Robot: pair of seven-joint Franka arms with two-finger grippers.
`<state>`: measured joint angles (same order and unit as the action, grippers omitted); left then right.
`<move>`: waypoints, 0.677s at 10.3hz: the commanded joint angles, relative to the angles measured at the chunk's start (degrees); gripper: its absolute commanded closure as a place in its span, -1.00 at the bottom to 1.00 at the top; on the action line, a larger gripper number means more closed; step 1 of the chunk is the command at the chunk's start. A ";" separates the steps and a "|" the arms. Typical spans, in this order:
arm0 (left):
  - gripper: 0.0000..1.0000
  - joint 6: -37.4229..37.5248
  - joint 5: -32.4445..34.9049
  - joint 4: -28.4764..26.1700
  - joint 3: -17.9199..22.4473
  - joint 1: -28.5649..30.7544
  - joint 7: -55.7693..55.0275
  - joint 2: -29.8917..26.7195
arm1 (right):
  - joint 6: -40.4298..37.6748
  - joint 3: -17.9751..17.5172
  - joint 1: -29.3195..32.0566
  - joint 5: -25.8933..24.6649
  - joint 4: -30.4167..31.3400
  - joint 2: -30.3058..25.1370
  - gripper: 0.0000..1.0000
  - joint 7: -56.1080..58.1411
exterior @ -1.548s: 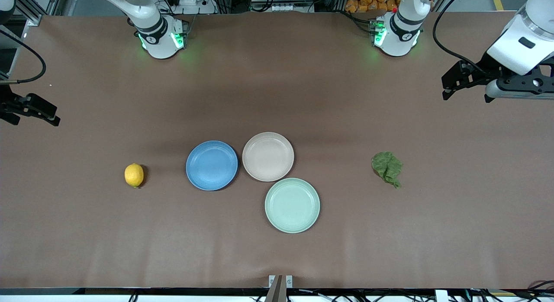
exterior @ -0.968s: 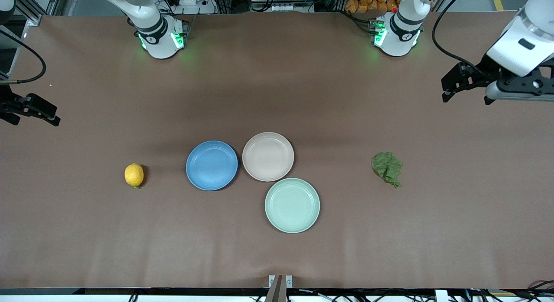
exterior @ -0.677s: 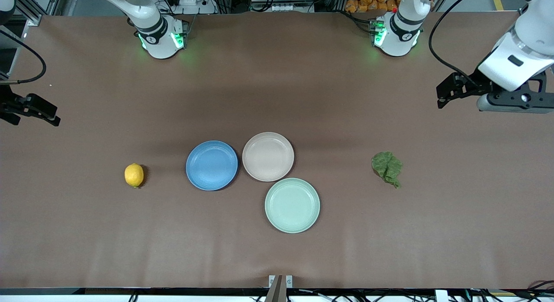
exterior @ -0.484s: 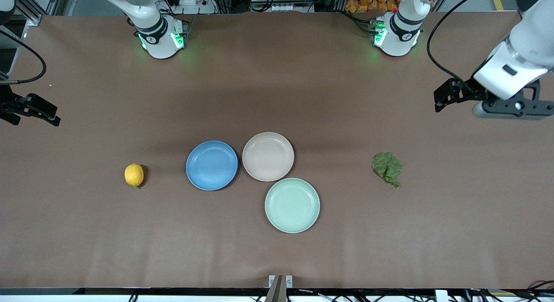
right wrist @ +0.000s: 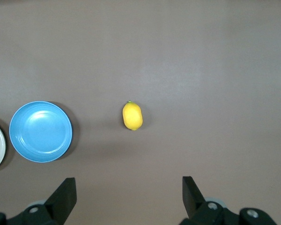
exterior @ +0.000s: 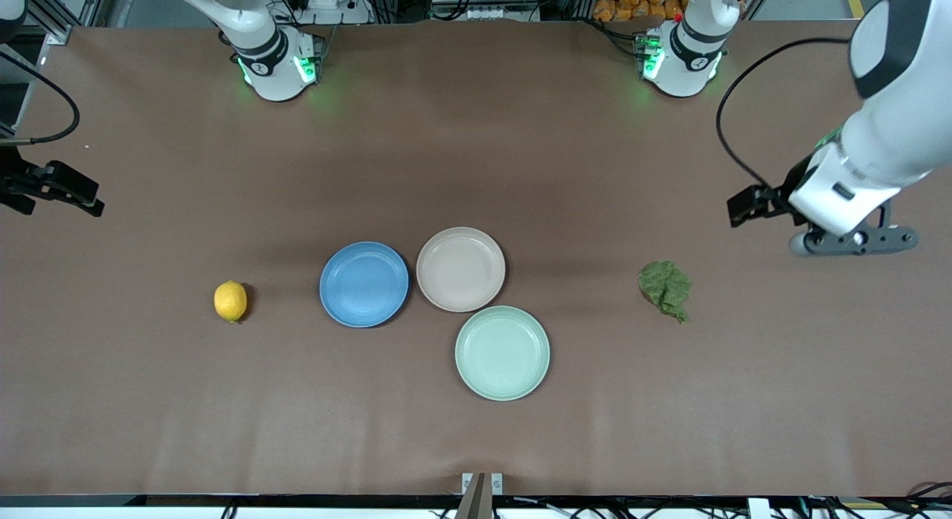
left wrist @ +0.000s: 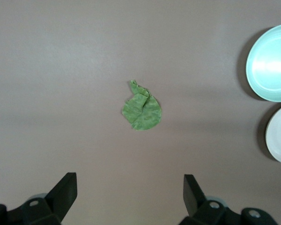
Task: Place lemon and lettuce in plates
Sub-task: 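Reach the left gripper toward the lettuce while the right gripper reaches the lemon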
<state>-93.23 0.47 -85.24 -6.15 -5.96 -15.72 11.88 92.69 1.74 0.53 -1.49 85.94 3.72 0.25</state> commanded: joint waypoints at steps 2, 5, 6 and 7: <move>-1.00 -2.82 -0.64 2.97 0.00 0.07 -3.17 6.03 | -0.94 -0.25 0.35 -0.62 -1.13 0.58 -1.00 -0.78; -1.00 -5.73 0.40 2.89 0.44 0.77 -2.92 9.47 | -0.94 -0.25 0.35 -0.53 -1.04 1.20 -1.00 -0.60; -1.00 -6.69 0.33 2.80 0.62 1.56 -3.87 9.82 | -1.02 -0.25 0.52 -0.53 -0.78 1.72 -1.00 -0.69; -1.00 -6.79 0.50 2.62 0.62 1.39 -4.15 10.44 | -1.29 -0.25 0.35 -0.53 -0.51 2.16 -1.00 -0.60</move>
<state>-100.01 0.48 -83.99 -5.45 -4.82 -18.26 21.29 92.30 1.79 0.62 -1.49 86.04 4.72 0.25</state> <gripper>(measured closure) 0.000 0.000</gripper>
